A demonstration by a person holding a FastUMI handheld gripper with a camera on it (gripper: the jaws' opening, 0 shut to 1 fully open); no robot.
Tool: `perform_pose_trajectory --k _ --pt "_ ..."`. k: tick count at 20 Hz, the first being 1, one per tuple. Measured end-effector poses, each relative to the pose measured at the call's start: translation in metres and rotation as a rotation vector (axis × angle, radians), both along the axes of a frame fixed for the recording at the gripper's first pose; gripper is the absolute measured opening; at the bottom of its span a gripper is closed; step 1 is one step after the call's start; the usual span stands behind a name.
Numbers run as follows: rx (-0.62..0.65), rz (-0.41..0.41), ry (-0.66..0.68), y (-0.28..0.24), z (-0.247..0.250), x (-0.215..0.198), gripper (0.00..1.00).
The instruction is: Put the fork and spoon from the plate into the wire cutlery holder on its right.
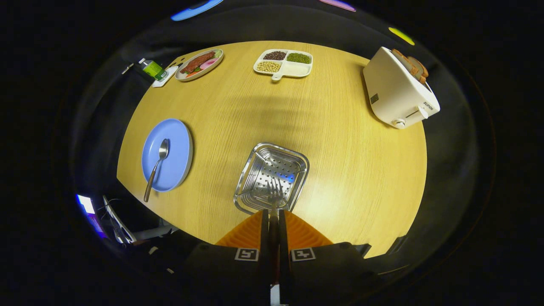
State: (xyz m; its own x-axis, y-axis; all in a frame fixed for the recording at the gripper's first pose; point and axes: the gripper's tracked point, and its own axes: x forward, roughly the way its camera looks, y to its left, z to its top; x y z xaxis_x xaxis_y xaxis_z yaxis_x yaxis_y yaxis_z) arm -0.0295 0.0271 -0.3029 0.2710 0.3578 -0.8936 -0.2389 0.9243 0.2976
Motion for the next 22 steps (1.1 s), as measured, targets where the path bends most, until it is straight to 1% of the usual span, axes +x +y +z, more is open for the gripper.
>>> perform_pose_trajectory --k 3,6,7,8,9,11,12,13,14,18,22 --pt "0.031 -0.034 -0.034 0.005 0.006 0.005 0.12" --pt "0.084 -0.065 -0.082 0.017 0.027 0.008 0.2" --pt "0.096 -0.07 -0.102 0.021 0.036 0.009 0.33" --pt "0.111 -0.074 -0.121 0.027 0.046 0.009 0.36" --pt "0.133 -0.076 -0.139 0.036 0.057 0.009 0.46" --pt "0.179 -0.074 -0.162 0.059 0.076 0.005 0.62" --pt "0.197 -0.069 -0.172 0.072 0.084 0.004 0.67" --pt "0.215 -0.066 -0.181 0.084 0.091 0.002 0.75" --pt "0.235 -0.061 -0.184 0.099 0.098 -0.002 0.77" --pt "0.304 -0.03 -0.178 0.164 0.112 -0.015 0.77" --pt "0.32 0.019 -0.158 0.228 0.103 -0.028 0.77"
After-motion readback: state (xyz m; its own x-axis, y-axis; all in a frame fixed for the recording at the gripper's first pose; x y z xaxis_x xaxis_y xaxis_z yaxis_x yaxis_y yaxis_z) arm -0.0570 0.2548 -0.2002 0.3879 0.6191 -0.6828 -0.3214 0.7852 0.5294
